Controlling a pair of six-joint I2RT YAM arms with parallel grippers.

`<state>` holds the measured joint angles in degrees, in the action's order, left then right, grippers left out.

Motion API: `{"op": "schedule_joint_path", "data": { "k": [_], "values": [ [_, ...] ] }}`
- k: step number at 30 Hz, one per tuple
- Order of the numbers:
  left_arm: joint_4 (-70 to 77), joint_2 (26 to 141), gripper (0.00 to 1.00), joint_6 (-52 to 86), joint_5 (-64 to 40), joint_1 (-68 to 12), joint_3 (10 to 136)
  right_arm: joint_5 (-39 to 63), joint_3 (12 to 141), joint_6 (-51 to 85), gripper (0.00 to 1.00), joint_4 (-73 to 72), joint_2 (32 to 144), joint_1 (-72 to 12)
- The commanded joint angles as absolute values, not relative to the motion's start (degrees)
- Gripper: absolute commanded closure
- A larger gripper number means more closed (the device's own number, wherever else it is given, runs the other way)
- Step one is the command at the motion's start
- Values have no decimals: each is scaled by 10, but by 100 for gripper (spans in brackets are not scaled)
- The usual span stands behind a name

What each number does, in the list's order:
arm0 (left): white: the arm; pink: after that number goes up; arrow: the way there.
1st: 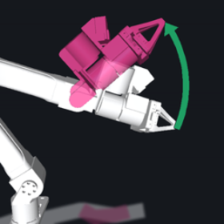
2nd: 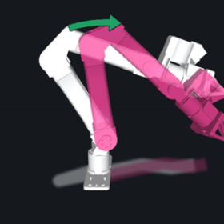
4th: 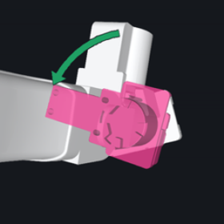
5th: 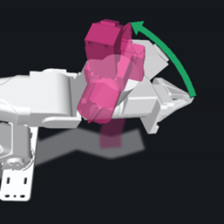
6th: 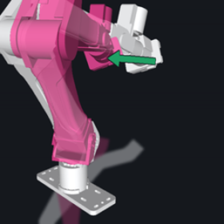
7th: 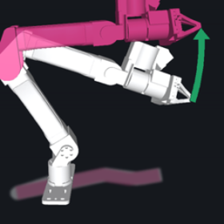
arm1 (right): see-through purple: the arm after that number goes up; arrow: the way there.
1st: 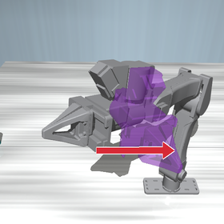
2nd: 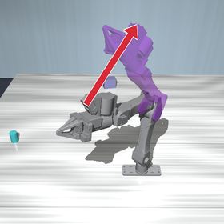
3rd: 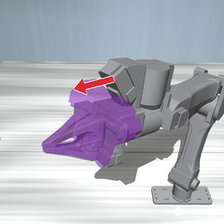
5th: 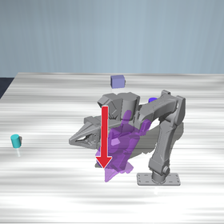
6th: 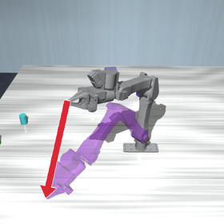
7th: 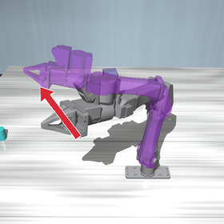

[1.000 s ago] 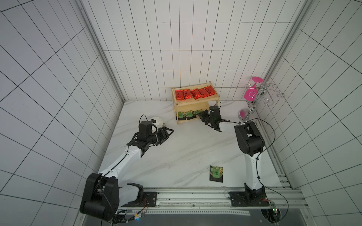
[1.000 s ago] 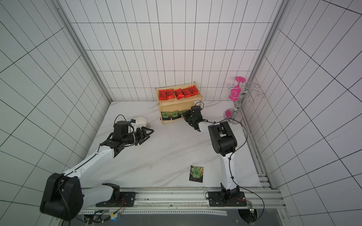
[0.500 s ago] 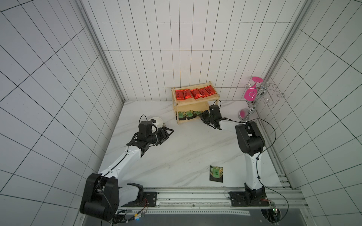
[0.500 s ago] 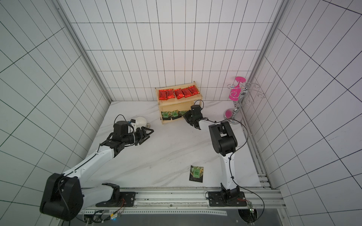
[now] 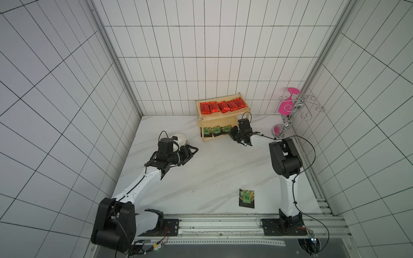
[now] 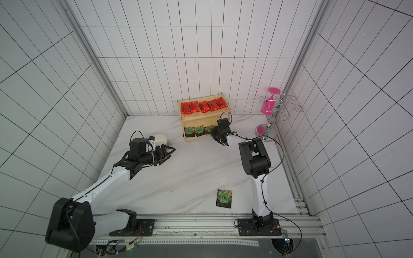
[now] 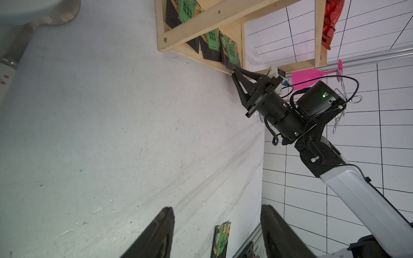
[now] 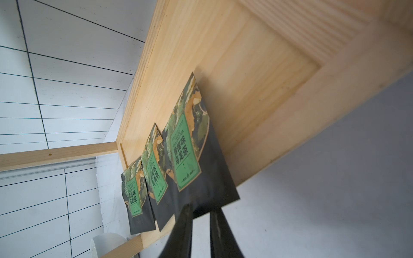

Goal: Place the tea bags on the shelf by color
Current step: Place the tea bag on the shelf.

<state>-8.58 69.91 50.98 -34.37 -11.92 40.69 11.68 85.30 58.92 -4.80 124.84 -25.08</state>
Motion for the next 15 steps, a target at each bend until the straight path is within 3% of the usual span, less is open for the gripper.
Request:
{"op": "schedule_joint_path", "data": {
  "k": [1,15],
  "values": [
    [-73,693,35,508,-349,-117,401,96,881,568,82,-26,1255,-247],
    [-71,694,35,508,-349,-117,400,83,897,557,85,-17,1271,-247]
  ]
}}
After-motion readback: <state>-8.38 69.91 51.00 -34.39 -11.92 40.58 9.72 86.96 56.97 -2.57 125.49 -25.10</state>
